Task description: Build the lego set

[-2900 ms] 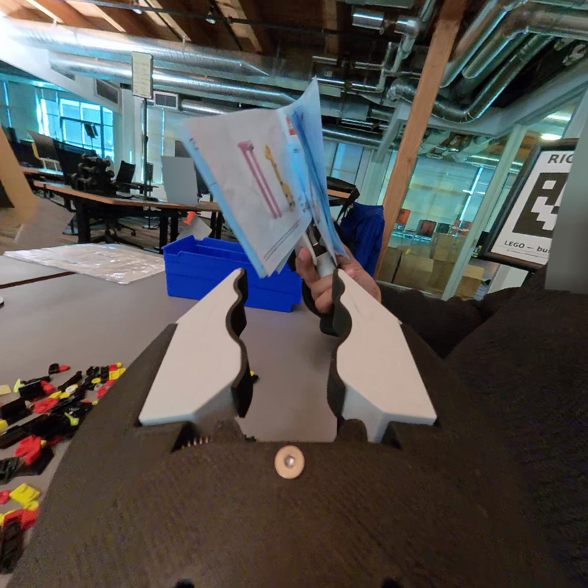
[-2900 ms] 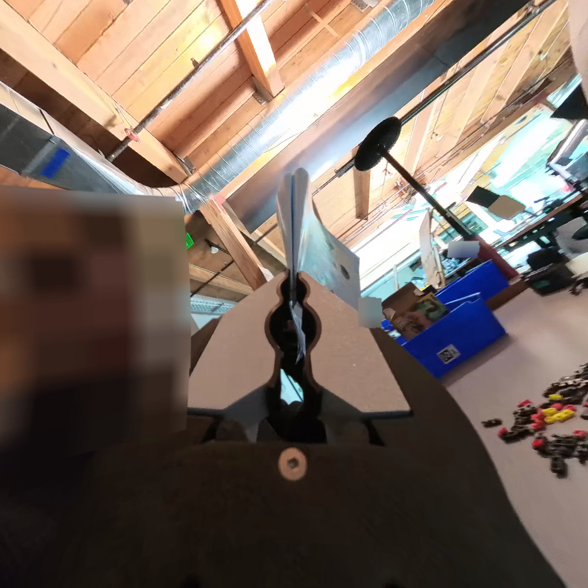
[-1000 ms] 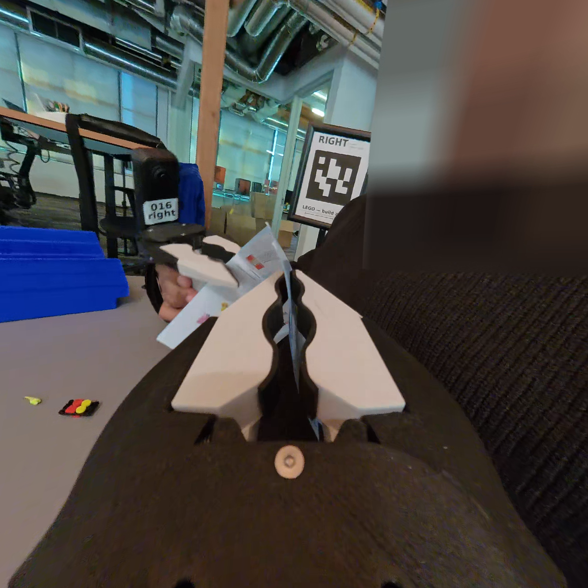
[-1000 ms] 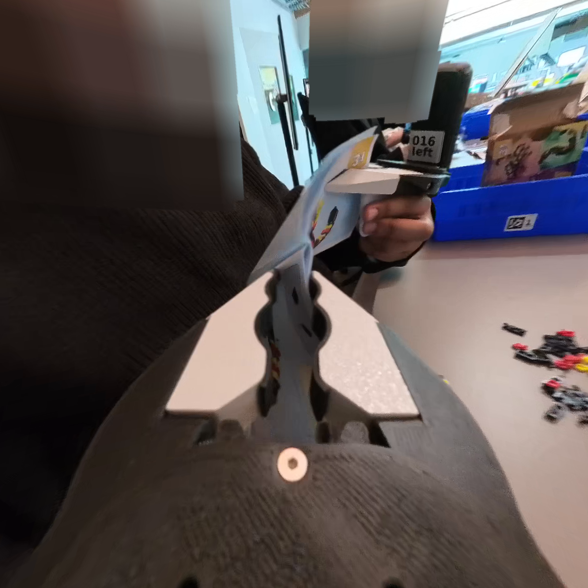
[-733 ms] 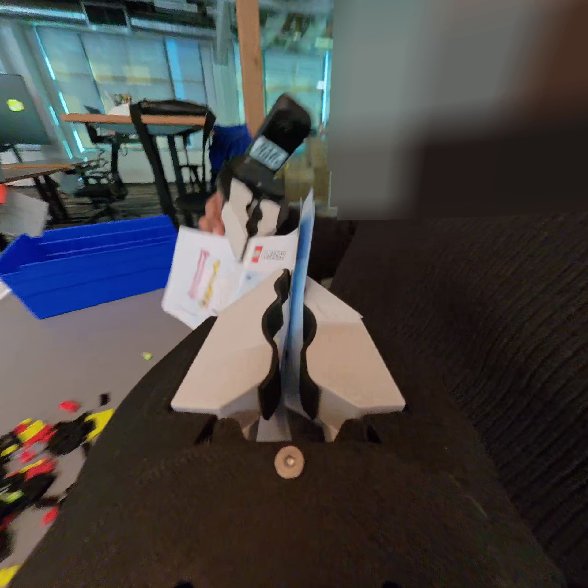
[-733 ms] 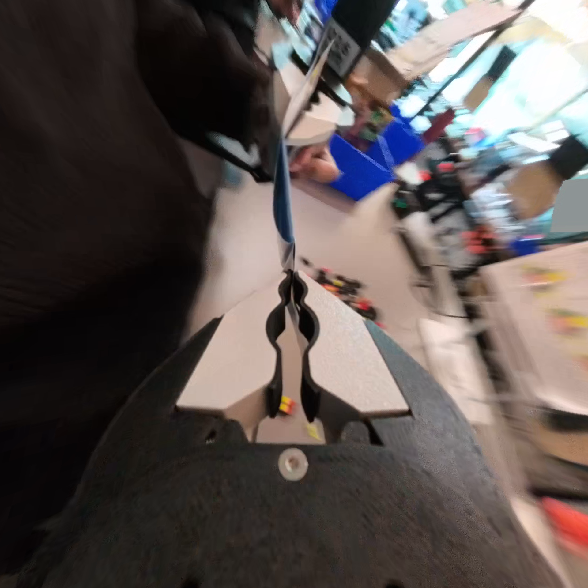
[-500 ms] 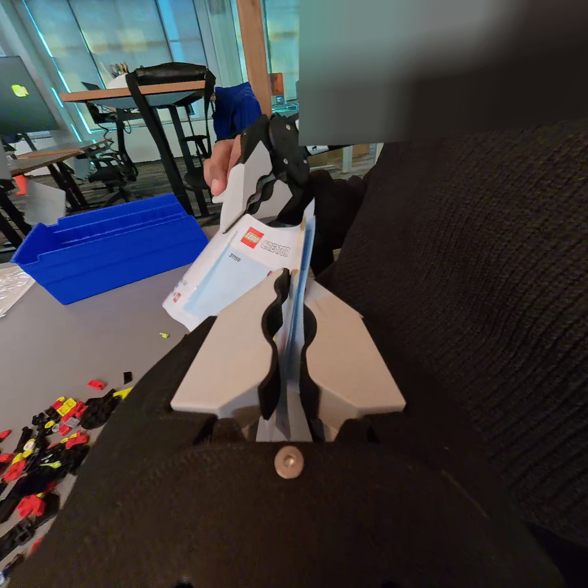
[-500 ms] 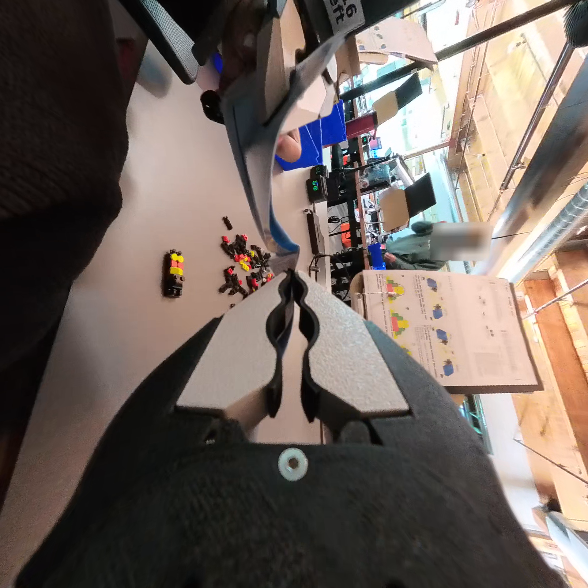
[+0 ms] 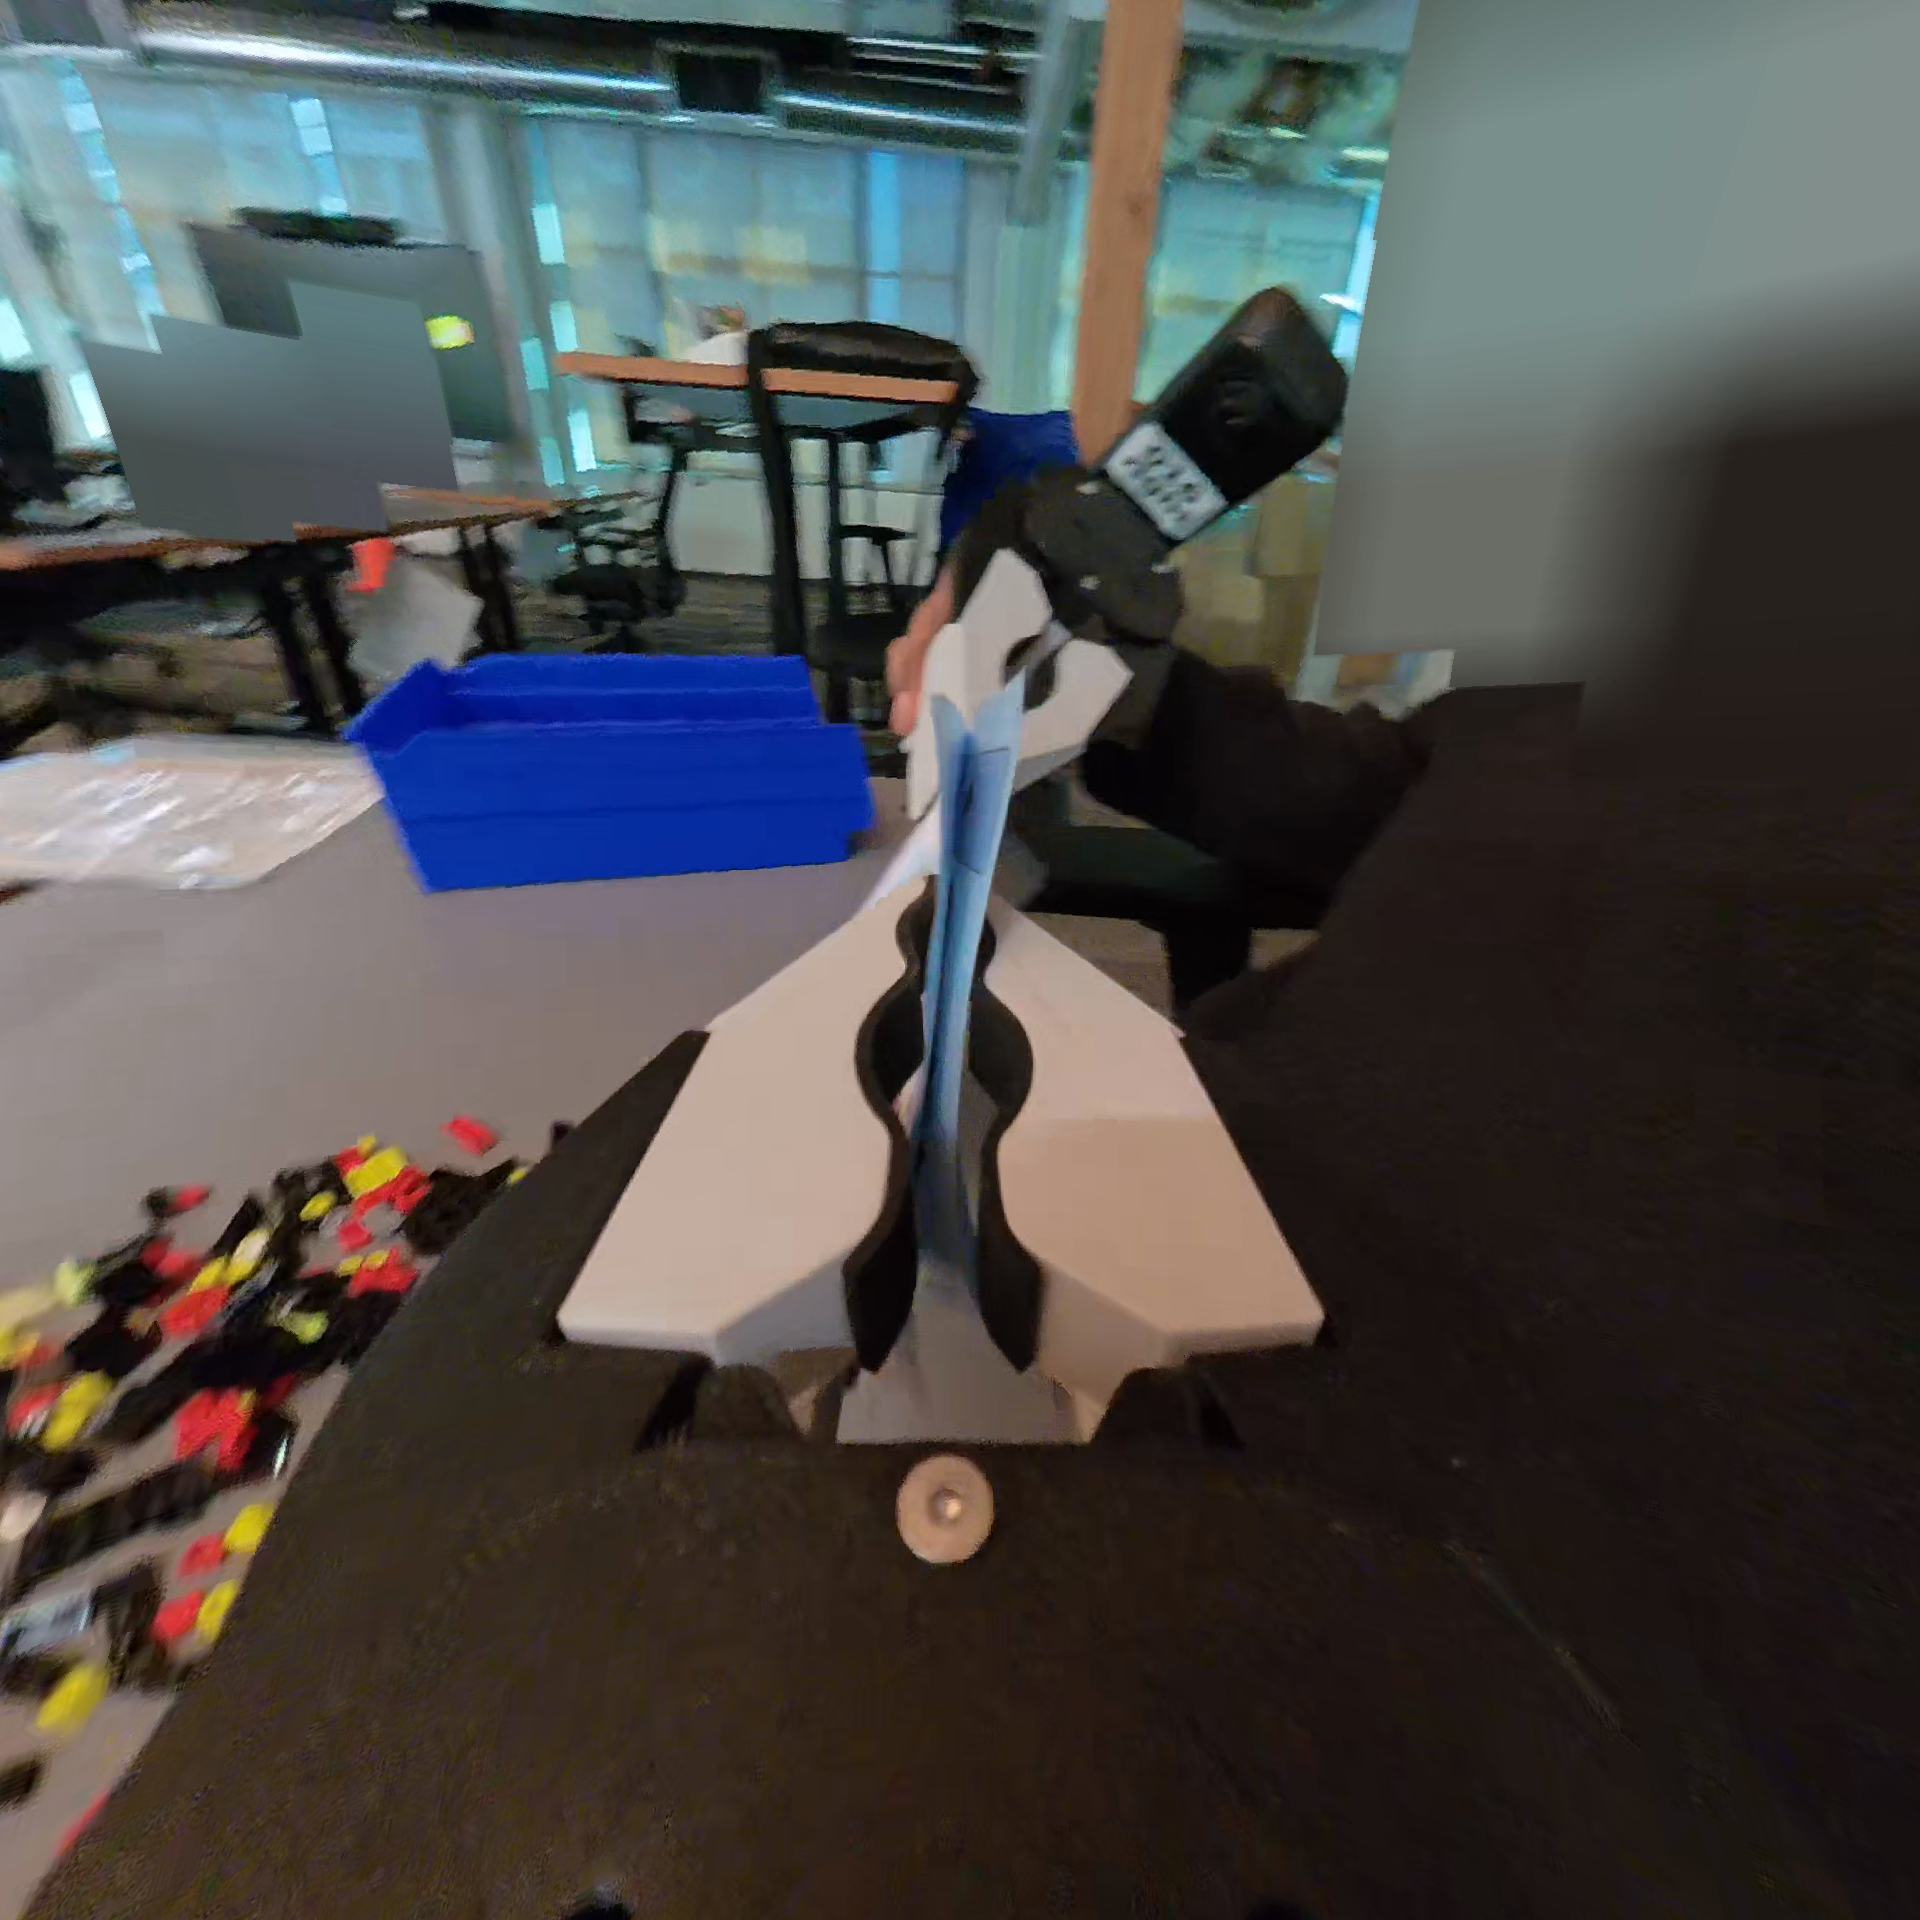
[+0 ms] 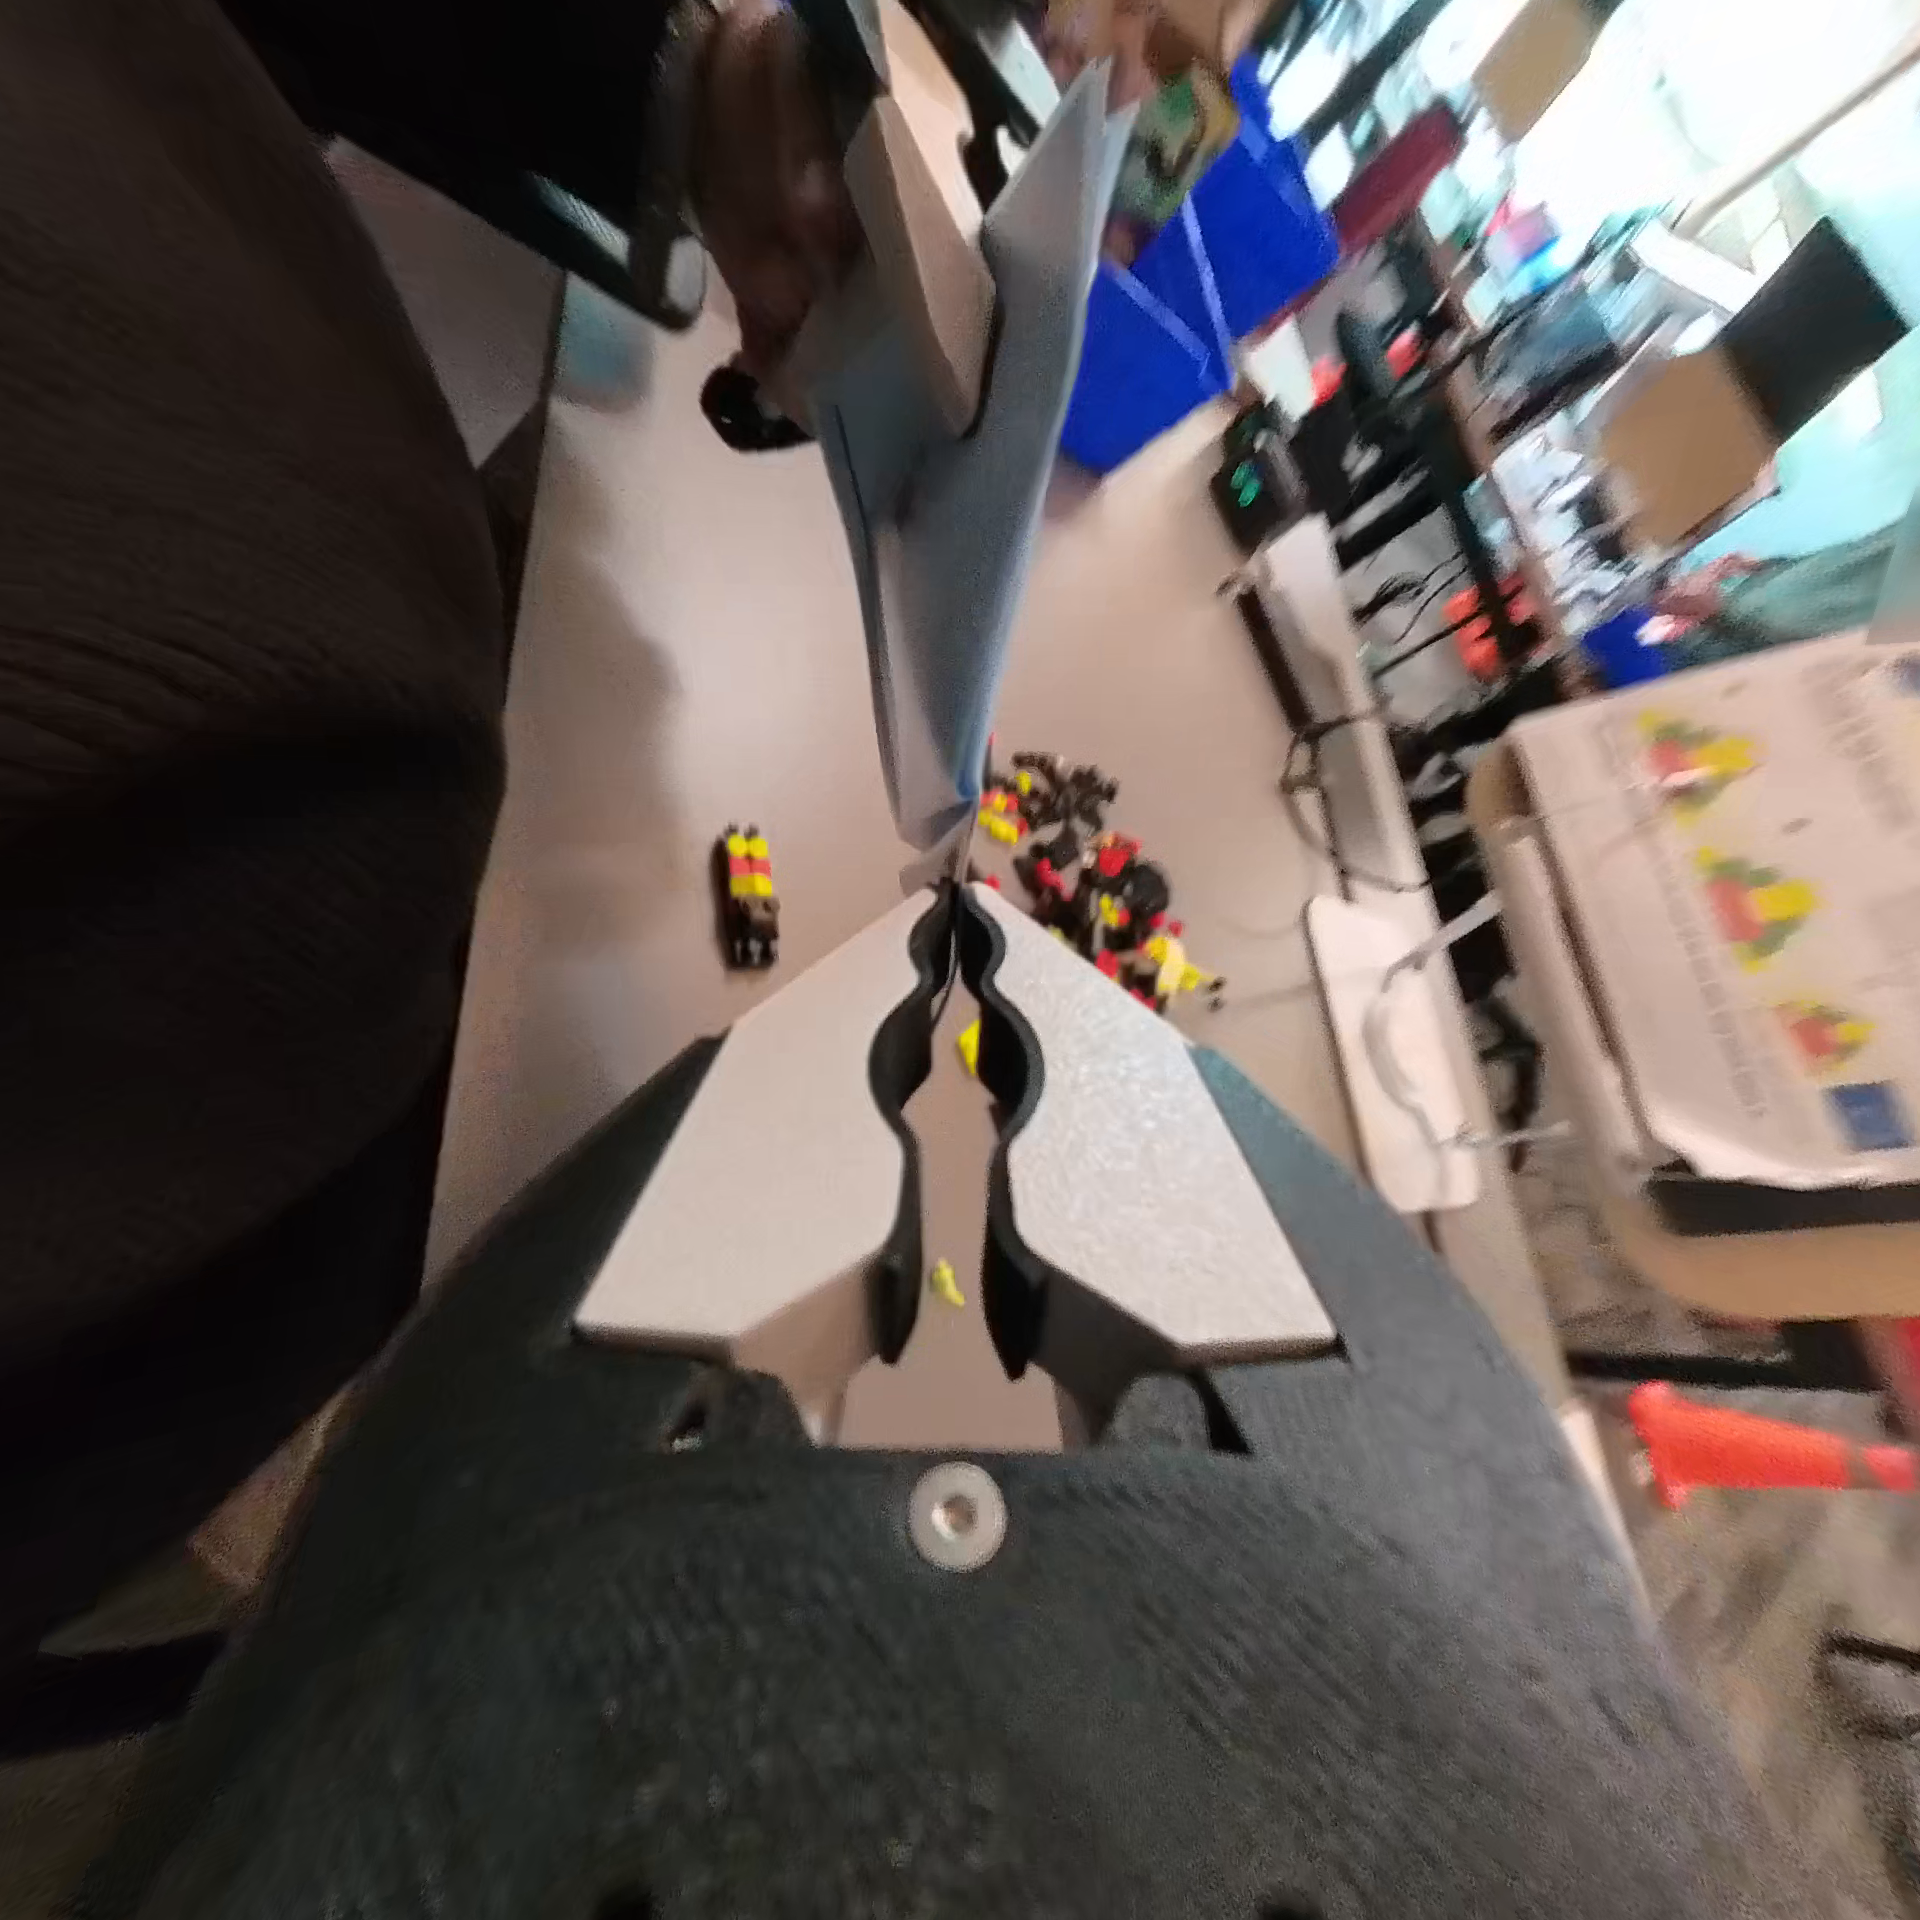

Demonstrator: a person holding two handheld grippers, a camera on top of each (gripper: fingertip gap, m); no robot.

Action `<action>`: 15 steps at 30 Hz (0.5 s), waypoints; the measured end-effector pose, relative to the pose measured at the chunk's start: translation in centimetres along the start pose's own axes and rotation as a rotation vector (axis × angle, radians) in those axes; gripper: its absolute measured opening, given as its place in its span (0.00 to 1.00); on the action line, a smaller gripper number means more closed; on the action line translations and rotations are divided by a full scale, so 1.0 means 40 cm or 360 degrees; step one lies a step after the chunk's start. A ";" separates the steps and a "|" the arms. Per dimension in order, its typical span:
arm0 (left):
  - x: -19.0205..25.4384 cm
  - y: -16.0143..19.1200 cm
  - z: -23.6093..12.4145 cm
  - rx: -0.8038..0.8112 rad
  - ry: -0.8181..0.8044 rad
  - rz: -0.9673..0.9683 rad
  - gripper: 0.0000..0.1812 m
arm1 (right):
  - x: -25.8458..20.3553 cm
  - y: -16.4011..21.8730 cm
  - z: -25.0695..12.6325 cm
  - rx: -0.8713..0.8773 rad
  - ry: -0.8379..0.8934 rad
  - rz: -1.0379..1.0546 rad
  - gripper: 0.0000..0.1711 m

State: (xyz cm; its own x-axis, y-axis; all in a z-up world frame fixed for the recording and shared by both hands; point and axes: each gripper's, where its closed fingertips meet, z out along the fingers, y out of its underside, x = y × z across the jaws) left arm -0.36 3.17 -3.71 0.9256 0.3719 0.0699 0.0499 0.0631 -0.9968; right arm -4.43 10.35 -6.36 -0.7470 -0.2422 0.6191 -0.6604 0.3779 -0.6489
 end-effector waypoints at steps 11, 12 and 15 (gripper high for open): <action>-0.543 0.067 -0.053 -0.0085 -0.0638 -0.0491 0.00 | 0.351 0.316 0.224 -0.0466 -0.0624 0.0413 0.00; -0.592 0.072 -0.058 -0.0107 -0.0687 -0.0483 0.00 | 0.391 0.346 0.255 -0.0526 -0.0654 0.0400 0.00; -0.739 0.079 -0.082 -0.0134 -0.0845 -0.0440 0.00 | 0.498 0.419 0.349 -0.0664 -0.0708 0.0374 0.00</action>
State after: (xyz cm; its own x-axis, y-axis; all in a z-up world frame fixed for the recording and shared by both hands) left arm -26.35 -10.67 -9.05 0.5613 0.7651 0.3156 0.3117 0.1578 -0.9370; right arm -31.43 -0.62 -11.07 -0.8874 -0.4236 0.1817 -0.4572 0.7593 -0.4630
